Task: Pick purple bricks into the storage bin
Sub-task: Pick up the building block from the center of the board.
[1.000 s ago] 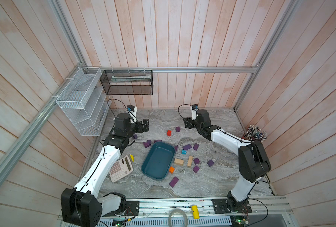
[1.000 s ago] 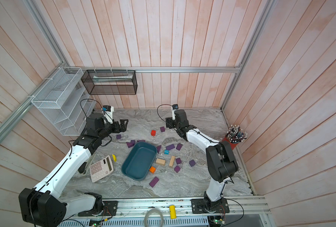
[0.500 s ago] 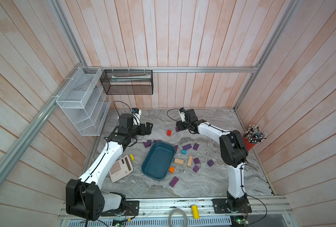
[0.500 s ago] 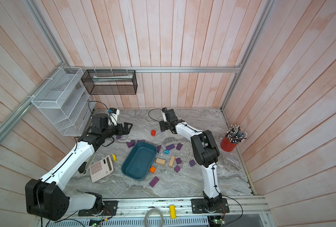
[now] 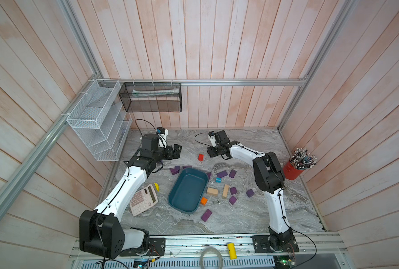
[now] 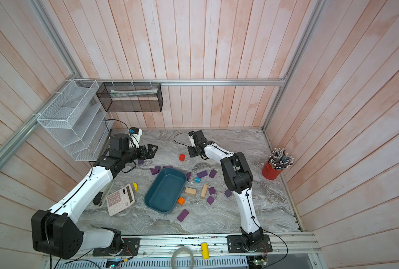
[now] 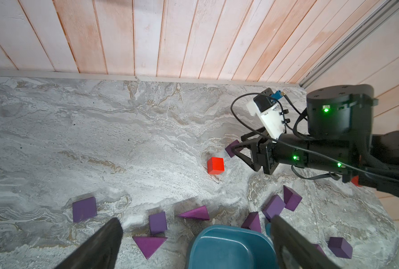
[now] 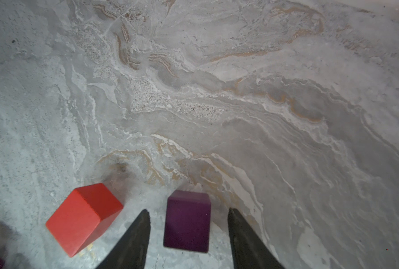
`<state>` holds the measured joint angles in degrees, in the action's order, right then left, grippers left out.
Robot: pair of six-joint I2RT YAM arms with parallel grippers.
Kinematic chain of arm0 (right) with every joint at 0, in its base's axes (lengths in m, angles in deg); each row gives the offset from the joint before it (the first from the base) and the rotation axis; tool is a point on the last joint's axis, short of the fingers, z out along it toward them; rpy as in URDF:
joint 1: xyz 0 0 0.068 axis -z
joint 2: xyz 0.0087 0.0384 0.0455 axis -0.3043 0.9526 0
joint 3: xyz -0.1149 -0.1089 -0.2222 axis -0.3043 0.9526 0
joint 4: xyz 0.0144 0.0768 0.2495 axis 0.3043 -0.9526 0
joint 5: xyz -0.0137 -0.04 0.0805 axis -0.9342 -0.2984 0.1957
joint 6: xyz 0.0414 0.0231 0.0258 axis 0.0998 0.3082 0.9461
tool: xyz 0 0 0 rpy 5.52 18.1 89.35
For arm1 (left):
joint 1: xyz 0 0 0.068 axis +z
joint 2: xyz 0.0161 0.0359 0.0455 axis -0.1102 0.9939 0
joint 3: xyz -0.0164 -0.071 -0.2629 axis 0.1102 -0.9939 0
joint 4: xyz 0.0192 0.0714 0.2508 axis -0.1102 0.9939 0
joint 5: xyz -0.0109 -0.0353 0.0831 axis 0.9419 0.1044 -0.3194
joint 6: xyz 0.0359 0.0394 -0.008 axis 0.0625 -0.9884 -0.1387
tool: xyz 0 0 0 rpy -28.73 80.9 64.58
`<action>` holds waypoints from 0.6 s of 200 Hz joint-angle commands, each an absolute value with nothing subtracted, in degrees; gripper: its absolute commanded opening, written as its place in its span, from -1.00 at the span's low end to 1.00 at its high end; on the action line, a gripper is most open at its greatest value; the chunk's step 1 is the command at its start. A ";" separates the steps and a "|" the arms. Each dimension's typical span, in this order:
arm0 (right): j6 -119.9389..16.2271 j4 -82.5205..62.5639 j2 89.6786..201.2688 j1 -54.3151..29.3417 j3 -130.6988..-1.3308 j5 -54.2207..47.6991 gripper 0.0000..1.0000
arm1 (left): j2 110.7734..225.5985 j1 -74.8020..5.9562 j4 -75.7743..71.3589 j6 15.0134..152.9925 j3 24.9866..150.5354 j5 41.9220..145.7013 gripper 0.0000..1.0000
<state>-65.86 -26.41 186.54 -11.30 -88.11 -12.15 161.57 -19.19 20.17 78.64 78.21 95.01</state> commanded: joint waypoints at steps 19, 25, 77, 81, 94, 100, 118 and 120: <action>-66.51 -29.77 189.46 -11.65 -90.38 -11.79 0.03 | 160.96 -19.07 20.19 79.02 79.26 95.11 0.99; -66.64 -29.98 189.71 -11.62 -90.65 -11.98 0.01 | 160.88 -19.08 19.93 79.09 79.19 95.16 1.00; -66.85 -30.19 192.24 -11.64 -93.19 -13.61 -0.19 | 161.13 -19.07 20.23 78.91 79.25 95.83 0.99; -66.83 -30.13 192.35 -11.57 -93.36 -13.67 -0.21 | 161.30 -19.08 20.25 78.87 79.37 96.03 0.99; -66.86 -29.90 192.50 -11.62 -93.62 -13.90 -0.23 | 161.67 -19.07 20.58 78.82 79.57 96.47 0.99; -66.84 -29.70 192.46 -11.64 -93.76 -14.10 -0.27 | 161.81 -19.08 20.68 78.82 79.68 96.64 1.00; -66.91 -29.33 192.09 -11.64 -93.98 -14.73 -0.39 | 162.53 -19.07 21.30 78.69 80.05 96.72 0.99; -66.99 -29.35 191.99 -11.64 -93.95 -14.73 -0.40 | 162.60 -19.07 21.31 78.70 80.11 96.70 0.99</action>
<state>-66.41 -28.73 191.46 -11.30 -92.61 -13.46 161.59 -19.19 20.19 78.64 78.21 95.47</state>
